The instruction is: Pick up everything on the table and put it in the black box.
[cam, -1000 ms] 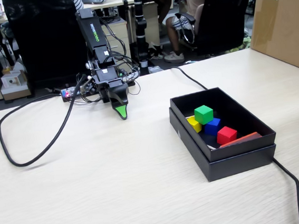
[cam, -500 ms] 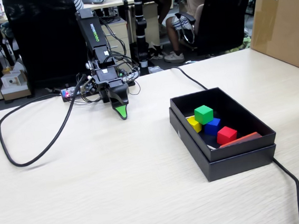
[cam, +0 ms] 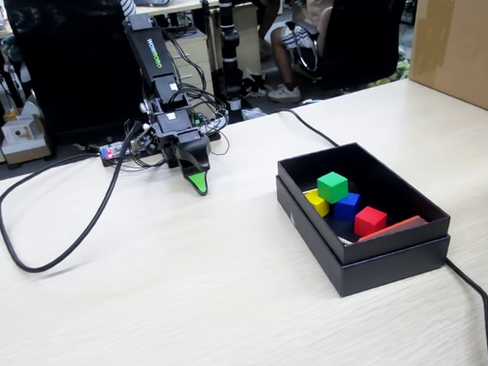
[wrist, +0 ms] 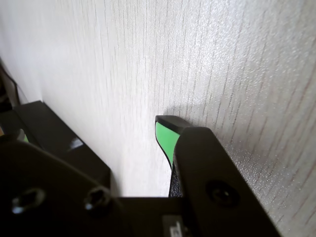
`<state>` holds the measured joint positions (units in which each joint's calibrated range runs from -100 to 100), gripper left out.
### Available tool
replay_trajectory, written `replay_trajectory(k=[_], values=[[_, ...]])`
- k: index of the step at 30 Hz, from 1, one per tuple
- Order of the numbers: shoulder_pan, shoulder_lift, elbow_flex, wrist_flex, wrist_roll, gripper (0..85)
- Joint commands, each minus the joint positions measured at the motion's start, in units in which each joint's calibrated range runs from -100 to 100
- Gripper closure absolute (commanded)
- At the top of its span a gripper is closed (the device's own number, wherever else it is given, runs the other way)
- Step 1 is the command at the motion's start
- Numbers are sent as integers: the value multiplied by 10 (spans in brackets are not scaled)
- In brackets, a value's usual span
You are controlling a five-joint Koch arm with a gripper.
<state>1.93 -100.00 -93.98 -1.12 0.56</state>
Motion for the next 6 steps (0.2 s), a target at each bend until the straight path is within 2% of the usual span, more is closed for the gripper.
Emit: replay_trajectory(k=[1,6], values=[[2,0,-19,-14,-3,355],[2,0,-19,-14,-3,355]])
